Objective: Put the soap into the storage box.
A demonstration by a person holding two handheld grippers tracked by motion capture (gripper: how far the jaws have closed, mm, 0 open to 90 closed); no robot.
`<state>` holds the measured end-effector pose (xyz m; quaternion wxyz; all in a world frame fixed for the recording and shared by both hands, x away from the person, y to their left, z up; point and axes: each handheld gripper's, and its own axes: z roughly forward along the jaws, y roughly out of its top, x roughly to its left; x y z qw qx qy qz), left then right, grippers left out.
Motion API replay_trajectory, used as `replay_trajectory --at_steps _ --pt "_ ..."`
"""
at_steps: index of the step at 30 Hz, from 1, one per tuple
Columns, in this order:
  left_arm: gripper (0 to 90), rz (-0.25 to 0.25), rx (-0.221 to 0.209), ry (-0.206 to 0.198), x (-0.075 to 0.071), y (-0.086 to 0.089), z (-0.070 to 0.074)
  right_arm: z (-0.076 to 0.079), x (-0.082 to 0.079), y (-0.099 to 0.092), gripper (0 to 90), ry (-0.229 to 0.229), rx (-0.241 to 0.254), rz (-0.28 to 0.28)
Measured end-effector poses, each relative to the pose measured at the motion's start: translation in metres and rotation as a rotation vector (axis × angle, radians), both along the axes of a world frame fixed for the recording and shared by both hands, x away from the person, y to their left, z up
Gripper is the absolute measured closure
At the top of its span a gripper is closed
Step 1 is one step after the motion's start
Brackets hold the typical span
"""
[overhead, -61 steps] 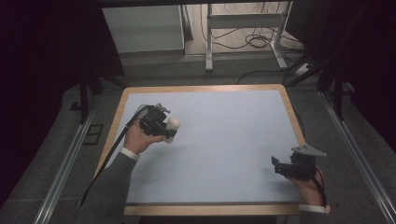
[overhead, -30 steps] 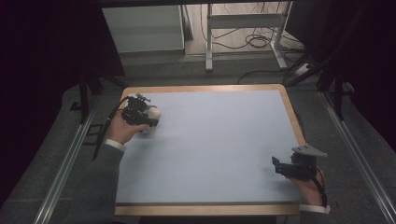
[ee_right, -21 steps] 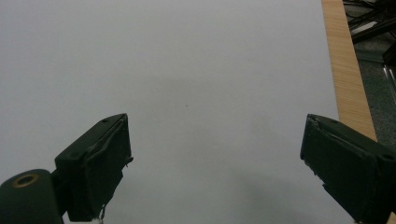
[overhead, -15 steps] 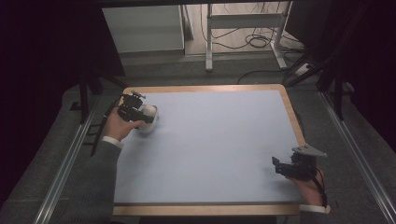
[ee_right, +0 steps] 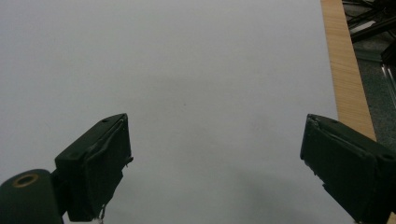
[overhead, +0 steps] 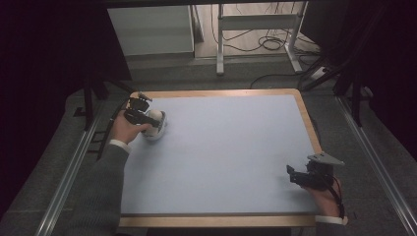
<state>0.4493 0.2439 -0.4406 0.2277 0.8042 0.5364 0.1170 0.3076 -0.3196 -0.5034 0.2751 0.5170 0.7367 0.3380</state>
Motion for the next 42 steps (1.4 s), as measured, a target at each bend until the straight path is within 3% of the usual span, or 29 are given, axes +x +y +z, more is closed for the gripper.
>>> replay_trajectory --at_steps 8,14,23,32,42 --pt "49.8 0.032 0.01 0.039 0.016 -0.002 -0.018 0.0 0.0 0.0 8.6 0.002 -0.002 0.0" --pt "48.8 0.049 0.023 0.017 0.019 -0.009 -0.024 -0.001 0.0 0.0 8.6 0.003 -0.005 -0.002" --pt "37.7 0.001 -0.035 -0.027 0.009 -0.018 -0.019 -0.001 0.0 0.0 8.6 0.003 -0.006 -0.001" --pt "30.6 -0.057 -0.077 -0.083 -0.007 -0.022 -0.002 -0.001 0.0 0.001 8.6 0.001 -0.006 0.0" --pt "28.6 -0.112 -0.118 -0.133 -0.034 -0.025 0.005 -0.001 -0.001 0.001 8.6 0.0 -0.005 0.001"
